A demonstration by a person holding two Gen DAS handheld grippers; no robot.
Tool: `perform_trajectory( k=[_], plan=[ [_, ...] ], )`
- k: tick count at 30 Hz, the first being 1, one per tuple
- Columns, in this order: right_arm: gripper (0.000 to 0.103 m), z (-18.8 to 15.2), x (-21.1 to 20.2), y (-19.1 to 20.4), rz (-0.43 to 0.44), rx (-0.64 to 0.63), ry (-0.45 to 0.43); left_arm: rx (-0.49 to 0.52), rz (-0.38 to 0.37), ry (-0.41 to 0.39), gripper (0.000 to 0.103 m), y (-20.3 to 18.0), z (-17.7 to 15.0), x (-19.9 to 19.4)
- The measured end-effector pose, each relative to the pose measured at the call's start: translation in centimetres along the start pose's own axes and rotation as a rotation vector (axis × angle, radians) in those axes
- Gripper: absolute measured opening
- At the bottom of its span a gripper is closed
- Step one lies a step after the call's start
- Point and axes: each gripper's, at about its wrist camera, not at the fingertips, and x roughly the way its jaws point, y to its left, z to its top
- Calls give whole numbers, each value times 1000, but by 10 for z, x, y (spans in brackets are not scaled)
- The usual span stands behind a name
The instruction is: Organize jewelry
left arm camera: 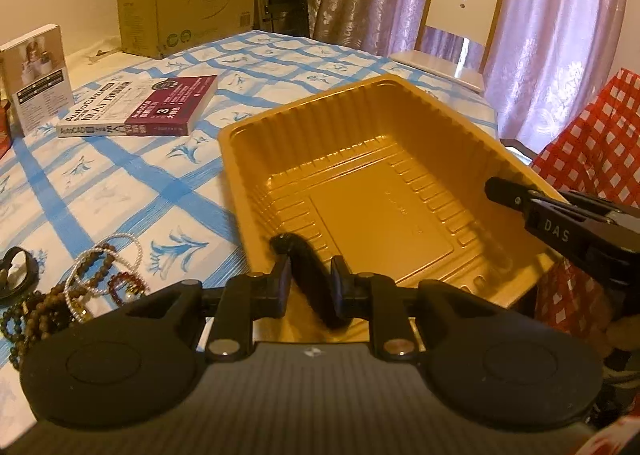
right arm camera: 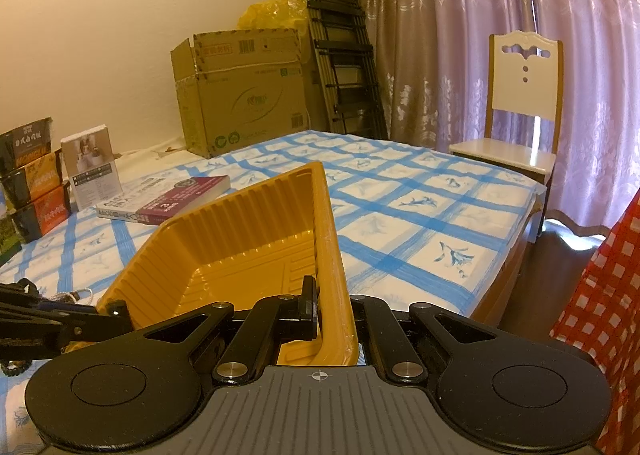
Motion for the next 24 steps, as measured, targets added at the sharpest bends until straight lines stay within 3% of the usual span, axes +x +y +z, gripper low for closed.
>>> perform_trajectory(
  k=[6,12,24],
  plan=[
    [3,-2,0,0,3,4,3,-29,7,-22,19,7,-5,-20],
    [3,-1,0,0,1,2,3,-59,99,-29,21,27,-14,-35],
    [3,2,-2,-11,-51,-8,-23,-125,248,42,30,65,-36,-5]
  ],
)
